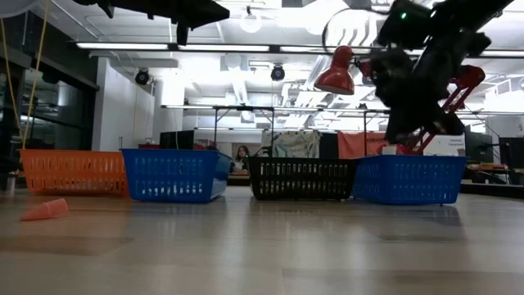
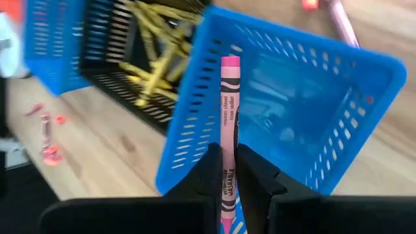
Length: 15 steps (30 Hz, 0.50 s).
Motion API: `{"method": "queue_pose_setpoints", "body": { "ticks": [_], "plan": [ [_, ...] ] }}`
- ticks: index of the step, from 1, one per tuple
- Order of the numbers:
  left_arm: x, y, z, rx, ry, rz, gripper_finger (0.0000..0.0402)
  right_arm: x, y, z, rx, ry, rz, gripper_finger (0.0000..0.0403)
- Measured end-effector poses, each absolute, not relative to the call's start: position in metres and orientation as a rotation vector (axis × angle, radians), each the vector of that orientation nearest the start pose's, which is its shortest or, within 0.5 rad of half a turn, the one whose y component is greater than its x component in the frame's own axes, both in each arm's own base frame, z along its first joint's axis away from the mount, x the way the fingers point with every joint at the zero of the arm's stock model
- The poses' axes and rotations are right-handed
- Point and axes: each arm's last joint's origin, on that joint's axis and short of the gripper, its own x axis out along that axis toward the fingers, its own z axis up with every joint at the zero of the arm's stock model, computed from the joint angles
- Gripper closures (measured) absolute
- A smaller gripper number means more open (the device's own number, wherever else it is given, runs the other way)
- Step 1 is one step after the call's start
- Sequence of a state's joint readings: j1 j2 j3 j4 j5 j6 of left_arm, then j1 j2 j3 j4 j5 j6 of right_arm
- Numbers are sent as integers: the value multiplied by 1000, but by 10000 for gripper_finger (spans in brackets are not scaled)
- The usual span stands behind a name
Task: Sort crayons
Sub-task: Put the pink crayon into the right blue bin
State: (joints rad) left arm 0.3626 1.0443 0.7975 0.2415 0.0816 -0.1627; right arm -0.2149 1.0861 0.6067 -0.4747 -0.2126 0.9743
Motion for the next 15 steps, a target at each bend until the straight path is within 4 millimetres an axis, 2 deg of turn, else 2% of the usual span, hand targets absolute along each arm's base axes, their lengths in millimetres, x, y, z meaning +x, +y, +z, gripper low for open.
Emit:
{"method": "queue_pose_setpoints", "body": {
  "ticks": [7, 15],
  "plan": [
    [222, 82, 328, -166, -5, 282, 398, 205, -36, 176, 1215, 969, -579, 355],
    [222, 82, 328, -166, -5, 282, 398, 209, -38, 180, 1163, 921, -516, 306]
  ]
}}
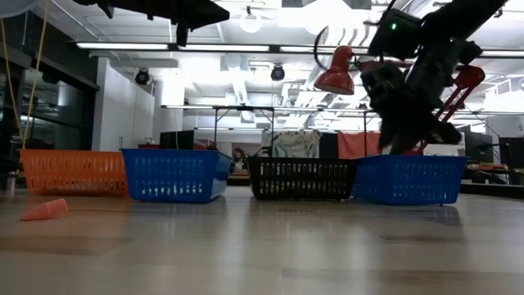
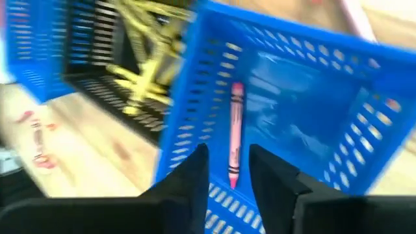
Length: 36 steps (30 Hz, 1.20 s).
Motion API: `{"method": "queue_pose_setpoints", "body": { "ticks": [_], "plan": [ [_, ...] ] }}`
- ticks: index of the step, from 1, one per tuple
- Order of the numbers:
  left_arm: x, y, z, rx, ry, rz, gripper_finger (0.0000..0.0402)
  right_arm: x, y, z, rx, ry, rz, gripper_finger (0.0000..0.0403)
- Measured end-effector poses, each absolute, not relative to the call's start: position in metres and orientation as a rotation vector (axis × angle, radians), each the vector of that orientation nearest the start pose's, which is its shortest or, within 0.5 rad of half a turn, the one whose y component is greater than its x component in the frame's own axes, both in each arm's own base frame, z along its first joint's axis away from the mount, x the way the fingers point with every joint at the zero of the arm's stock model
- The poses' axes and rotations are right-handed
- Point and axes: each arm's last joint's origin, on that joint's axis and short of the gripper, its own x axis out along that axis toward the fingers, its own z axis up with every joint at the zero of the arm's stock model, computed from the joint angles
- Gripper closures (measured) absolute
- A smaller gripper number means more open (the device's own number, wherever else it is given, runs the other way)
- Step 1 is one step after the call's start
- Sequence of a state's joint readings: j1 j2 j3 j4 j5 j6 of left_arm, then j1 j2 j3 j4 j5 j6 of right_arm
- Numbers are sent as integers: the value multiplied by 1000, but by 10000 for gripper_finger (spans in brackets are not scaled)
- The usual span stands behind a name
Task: Sort crayons
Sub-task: Put the pink crayon into the right blue bin
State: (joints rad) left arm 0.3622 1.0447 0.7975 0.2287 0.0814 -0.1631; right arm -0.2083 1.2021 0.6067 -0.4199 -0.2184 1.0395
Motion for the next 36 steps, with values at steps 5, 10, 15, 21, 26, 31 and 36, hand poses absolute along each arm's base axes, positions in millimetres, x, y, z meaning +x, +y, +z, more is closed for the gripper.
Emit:
{"method": "queue_pose_setpoints", "body": {
  "ticks": [5, 10, 15, 21, 26, 31, 36],
  "plan": [
    [222, 82, 330, -180, -9, 281, 398, 207, -44, 205, 1099, 731, -414, 279],
    [221, 82, 343, -148, -48, 279, 398, 202, -56, 247, 905, 367, -309, 274],
    [221, 83, 344, -114, -44, 284, 398, 199, -60, 288, 556, 31, -180, 273],
    [222, 81, 344, -148, -46, 253, 398, 201, -61, 306, 305, -151, -137, 275],
    [223, 76, 344, -219, -42, 130, 398, 205, -60, 304, 279, -131, -77, 320],
    [224, 73, 344, -234, -39, 108, 398, 207, -59, 302, 299, -121, -49, 391],
    [224, 72, 344, -235, -39, 106, 399, 207, -60, 302, 278, -117, -51, 400]
  ]
}}
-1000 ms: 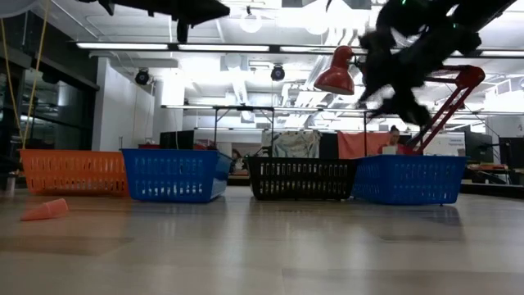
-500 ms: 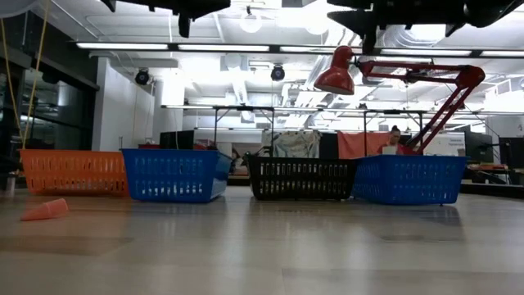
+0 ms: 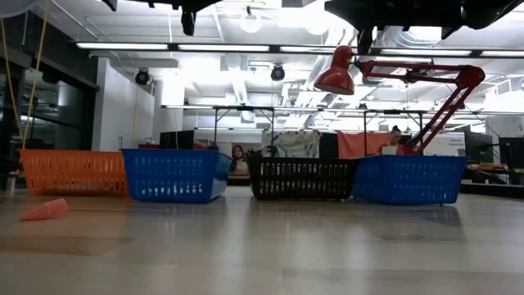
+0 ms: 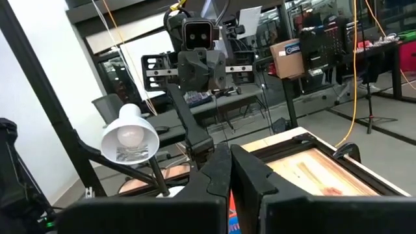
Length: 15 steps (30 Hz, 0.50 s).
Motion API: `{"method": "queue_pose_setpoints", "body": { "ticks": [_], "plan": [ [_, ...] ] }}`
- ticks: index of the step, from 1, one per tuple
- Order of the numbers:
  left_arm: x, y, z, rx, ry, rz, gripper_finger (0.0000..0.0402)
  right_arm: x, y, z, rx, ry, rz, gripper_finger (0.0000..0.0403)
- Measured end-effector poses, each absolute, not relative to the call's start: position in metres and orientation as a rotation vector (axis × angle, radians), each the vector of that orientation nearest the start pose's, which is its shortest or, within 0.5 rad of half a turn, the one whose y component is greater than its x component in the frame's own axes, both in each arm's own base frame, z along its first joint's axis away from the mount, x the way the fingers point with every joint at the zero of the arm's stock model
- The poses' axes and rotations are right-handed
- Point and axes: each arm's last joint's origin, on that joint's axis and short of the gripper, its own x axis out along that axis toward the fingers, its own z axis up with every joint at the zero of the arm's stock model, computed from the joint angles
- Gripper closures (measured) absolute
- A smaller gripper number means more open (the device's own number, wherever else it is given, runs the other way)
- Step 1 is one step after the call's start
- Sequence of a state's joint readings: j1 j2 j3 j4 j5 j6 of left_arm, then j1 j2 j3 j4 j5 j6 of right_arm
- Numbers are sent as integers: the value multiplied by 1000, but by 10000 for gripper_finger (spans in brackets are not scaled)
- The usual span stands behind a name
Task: Sort crayons
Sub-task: Put the pink crayon into the right blue bin
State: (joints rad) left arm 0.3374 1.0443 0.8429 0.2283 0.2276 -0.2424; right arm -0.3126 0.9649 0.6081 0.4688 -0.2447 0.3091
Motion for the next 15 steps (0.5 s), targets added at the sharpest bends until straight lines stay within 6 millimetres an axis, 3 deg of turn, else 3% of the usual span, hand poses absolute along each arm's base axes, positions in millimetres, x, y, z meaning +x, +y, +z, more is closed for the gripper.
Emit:
{"method": "queue_pose_setpoints", "body": {
  "ticks": [7, 10, 15],
  "plan": [
    [224, 72, 343, -263, -34, 128, 399, 207, -60, 301, 289, -112, -50, 400],
    [224, 80, 334, -353, 23, 277, 395, 207, -60, 300, 317, -99, -51, 401],
    [218, 100, 300, -548, 398, 481, 361, 208, -60, 297, 331, -71, -57, 402]
  ]
}}
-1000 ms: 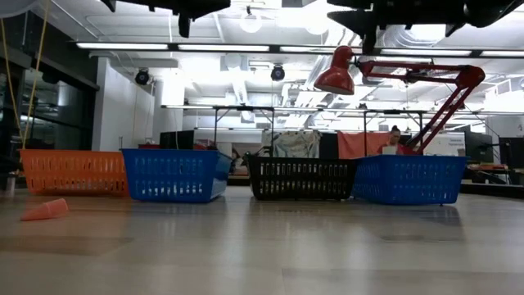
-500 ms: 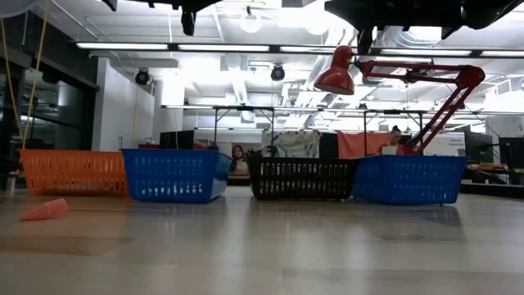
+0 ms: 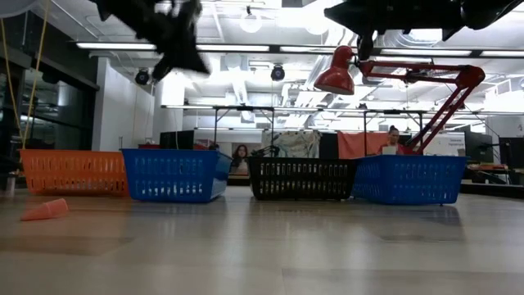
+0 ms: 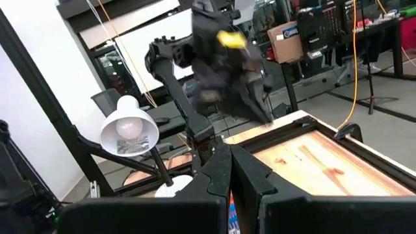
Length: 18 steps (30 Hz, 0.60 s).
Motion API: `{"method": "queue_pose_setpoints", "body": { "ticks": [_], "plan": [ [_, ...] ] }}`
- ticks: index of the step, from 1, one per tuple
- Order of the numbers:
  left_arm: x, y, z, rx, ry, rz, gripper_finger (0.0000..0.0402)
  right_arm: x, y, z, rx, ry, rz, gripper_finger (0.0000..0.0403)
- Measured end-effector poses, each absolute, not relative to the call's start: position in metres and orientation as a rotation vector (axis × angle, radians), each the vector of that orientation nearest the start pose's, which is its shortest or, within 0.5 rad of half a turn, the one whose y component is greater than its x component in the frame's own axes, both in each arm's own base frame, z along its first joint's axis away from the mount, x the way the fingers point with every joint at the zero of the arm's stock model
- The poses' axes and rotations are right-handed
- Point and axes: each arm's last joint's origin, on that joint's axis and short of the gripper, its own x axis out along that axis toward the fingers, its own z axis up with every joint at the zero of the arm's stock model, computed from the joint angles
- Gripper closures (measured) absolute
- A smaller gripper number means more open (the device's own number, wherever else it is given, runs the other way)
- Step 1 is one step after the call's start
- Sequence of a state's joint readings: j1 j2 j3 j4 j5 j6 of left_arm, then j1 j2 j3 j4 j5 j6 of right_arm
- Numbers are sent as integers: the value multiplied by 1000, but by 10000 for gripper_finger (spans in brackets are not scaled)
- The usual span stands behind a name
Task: Sort crayons
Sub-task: Put the pink crayon into the right blue bin
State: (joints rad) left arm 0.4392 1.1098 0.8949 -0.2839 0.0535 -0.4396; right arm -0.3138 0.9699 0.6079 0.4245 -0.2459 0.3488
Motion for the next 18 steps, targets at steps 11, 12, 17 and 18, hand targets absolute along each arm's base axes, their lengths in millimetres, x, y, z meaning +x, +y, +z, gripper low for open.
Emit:
{"method": "queue_pose_setpoints", "body": {
  "ticks": [11, 12, 17, 18],
  "plan": [
    [212, 116, 200, -739, 1258, 698, 256, 208, -60, 290, 353, -5, -77, 402],
    [215, 118, 194, -732, 1277, 692, 251, 208, -61, 289, 354, 0, -79, 402],
    [231, 128, 170, -720, 1289, 676, 239, 208, -61, 288, 357, 10, -81, 402],
    [232, 130, 166, -724, 1290, 676, 239, 208, -61, 288, 358, 11, -82, 403]
  ]
}}
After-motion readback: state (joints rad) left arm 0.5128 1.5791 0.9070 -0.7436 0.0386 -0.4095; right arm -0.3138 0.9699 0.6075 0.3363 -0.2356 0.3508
